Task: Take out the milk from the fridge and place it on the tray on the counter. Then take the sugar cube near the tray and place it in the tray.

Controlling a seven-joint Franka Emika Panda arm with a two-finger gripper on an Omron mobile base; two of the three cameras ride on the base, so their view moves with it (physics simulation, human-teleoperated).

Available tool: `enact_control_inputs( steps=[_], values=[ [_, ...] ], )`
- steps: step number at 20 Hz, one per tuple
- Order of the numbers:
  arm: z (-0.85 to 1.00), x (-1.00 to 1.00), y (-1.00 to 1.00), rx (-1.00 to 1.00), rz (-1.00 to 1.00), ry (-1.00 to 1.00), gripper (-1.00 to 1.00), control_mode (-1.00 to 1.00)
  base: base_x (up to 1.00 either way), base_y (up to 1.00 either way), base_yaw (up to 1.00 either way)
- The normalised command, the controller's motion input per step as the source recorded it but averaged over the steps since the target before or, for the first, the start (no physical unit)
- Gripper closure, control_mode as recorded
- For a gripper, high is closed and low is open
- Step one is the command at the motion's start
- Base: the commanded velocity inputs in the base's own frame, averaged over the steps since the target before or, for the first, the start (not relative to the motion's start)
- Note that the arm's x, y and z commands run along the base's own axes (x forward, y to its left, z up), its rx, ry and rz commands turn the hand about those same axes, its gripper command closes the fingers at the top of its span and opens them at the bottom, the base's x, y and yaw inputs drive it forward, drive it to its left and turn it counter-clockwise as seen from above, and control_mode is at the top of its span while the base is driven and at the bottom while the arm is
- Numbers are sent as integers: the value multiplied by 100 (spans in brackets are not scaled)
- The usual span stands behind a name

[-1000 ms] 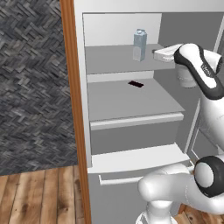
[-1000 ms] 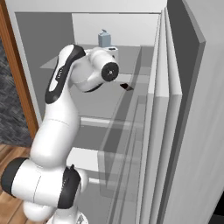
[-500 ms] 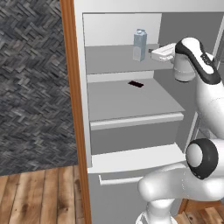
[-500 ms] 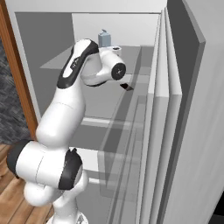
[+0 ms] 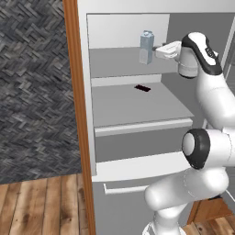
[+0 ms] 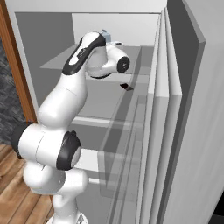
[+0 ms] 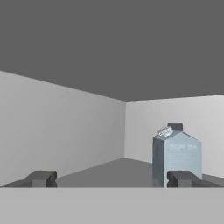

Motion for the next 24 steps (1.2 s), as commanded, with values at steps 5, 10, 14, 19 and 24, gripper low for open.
enact_control_inputs(
  steps=[5, 10, 14, 19, 24],
  values=[
    [1, 36, 0, 0, 5, 0, -100, -100, 0, 0, 0],
    [6, 31, -3, 0, 9, 0, -100, -100, 0, 0, 0],
    [6, 30, -10, 0, 10, 0, -100, -100, 0, 0, 0],
    [1, 27, -9, 0, 9, 0, -100, -100, 0, 0, 0],
    [0, 20, -3, 0, 2, 0, -100, -100, 0, 0, 0]
  ],
)
